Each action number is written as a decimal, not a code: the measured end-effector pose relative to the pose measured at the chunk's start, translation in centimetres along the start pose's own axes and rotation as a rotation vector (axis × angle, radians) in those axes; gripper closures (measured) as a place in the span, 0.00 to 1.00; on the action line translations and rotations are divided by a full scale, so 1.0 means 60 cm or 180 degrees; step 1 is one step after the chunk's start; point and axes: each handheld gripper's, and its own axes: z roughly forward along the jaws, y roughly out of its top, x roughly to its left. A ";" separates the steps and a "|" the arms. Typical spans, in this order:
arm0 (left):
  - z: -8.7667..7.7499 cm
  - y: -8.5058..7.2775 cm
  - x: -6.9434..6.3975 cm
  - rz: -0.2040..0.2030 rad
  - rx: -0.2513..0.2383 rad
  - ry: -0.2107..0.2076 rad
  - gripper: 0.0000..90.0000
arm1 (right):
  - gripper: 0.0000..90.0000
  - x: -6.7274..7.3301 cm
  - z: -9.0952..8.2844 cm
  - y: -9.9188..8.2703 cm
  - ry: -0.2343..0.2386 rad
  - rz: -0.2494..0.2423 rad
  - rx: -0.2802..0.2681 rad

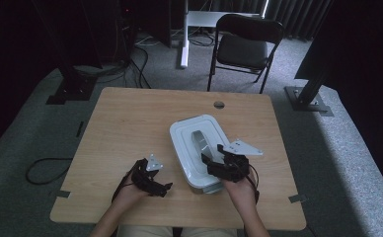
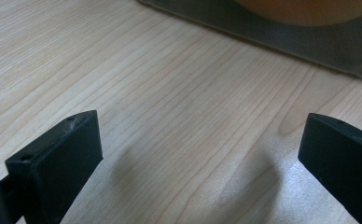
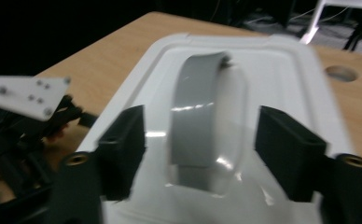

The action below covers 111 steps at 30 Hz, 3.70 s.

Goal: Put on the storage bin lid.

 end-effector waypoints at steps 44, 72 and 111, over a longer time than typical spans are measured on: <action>0.020 0.060 0.017 -0.0170 -0.0210 0.0047 0.00 | 0.14 -0.207 0.066 -0.141 -0.0702 0.0199 0.0198; 0.000 0.053 0.040 -0.0225 -0.0233 0.0161 0.00 | 0.17 -0.122 0.078 -0.166 -0.0433 0.0077 0.0312; -0.044 0.030 0.054 -0.0206 -0.0427 0.0119 0.00 | 0.14 -0.139 0.057 -0.151 -0.0412 0.0079 0.0202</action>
